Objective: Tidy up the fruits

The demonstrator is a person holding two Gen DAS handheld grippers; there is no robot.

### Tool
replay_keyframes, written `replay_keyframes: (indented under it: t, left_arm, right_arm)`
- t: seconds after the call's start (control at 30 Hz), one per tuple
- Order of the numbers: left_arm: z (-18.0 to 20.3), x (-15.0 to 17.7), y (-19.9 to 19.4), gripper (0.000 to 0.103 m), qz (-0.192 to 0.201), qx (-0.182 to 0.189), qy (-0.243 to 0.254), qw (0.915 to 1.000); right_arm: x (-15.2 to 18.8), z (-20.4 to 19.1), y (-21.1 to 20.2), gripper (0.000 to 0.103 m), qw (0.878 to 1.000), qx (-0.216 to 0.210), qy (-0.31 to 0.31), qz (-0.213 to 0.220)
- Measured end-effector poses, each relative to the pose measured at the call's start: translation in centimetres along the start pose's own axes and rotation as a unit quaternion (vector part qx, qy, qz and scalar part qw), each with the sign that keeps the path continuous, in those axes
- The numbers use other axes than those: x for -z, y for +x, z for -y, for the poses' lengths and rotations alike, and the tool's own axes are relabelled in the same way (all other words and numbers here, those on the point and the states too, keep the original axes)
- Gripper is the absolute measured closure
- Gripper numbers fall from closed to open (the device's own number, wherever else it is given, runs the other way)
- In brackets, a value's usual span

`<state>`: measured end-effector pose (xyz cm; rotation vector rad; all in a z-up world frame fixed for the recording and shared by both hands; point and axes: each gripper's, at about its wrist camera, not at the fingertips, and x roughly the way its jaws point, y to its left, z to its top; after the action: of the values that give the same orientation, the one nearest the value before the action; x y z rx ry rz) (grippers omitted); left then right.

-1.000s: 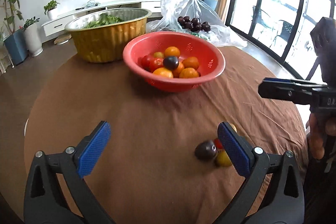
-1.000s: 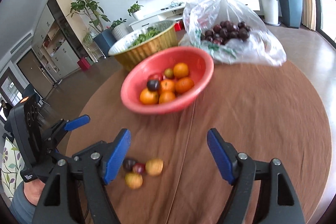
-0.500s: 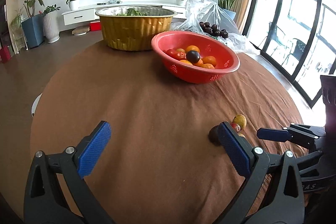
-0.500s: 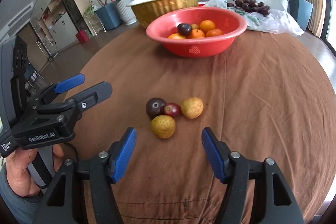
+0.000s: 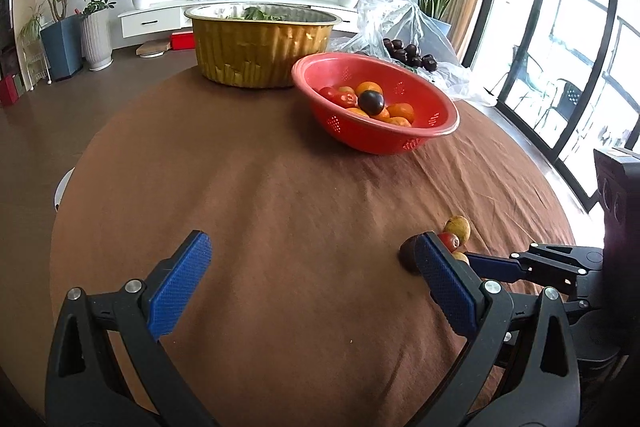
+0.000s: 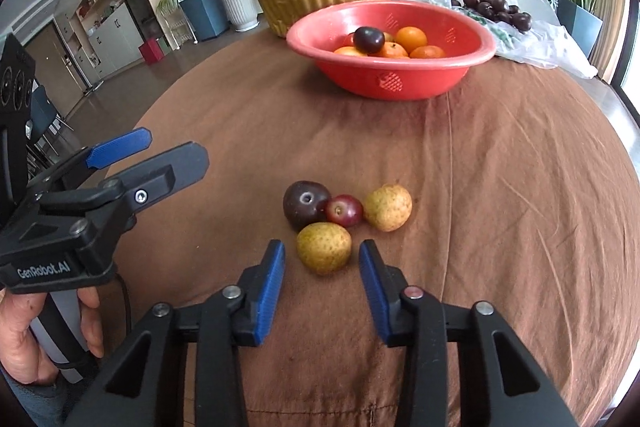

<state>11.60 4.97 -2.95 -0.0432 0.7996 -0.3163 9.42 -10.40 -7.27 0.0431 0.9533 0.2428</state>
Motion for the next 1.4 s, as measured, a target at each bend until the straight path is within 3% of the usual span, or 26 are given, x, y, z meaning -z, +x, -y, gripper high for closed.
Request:
replay_keyframes:
  t: [0.23, 0.5, 0.63, 0.77, 0.83, 1.0, 1.07, 1.23, 1.4]
  left_arm:
    - [0.8, 0.3, 0.3, 0.0, -0.01, 0.006, 0.017, 0.9998]
    - [2.2, 0.3, 1.0, 0.0, -0.037, 0.023, 0.049, 0.9978]
    - [4.1, 0.0, 1.9, 0.0, -0.064, 0.031, 0.105, 0.992]
    - [6.1, 0.5, 3.2, 0.001, -0.099, 0.043, 0.17, 0.9795]
    - [6.6, 0.5, 3.6, 0.004, -0.109, 0.056, 0.191, 0.9739]
    - [6.6, -0.4, 4.8, 0.035, -0.136, 0.085, 0.229, 0.9601]
    - [6.5, -0.7, 5.2, 0.041, -0.146, 0.101, 0.244, 0.9534]
    - [6.9, -0.9, 6.0, 0.048, -0.16, 0.125, 0.284, 0.9371]
    - [7.2, -0.9, 6.8, 0.058, -0.162, 0.128, 0.293, 0.9336]
  right_arm:
    - [0.0, 0.4, 0.0, 0.071, 1.0, -0.007, 0.001, 0.009]
    - [0.5, 2.3, -2.0, 0.072, 0.999, -0.02, 0.027, 0.023]
    - [0.9, 4.1, -3.2, 0.072, 0.998, -0.023, 0.053, 0.036]
    - [1.1, 5.1, -3.6, 0.072, 0.996, -0.027, 0.071, 0.04]
    - [1.2, 5.3, -3.7, 0.072, 0.996, -0.03, 0.074, 0.043]
    - [1.3, 6.1, -3.7, 0.072, 0.994, -0.041, 0.088, 0.047]
    - [1.5, 6.2, -3.8, 0.072, 0.994, -0.043, 0.091, 0.048]
    - [1.5, 6.6, -3.9, 0.072, 0.993, -0.047, 0.097, 0.05]
    - [1.6, 6.7, -3.8, 0.072, 0.993, -0.048, 0.099, 0.05]
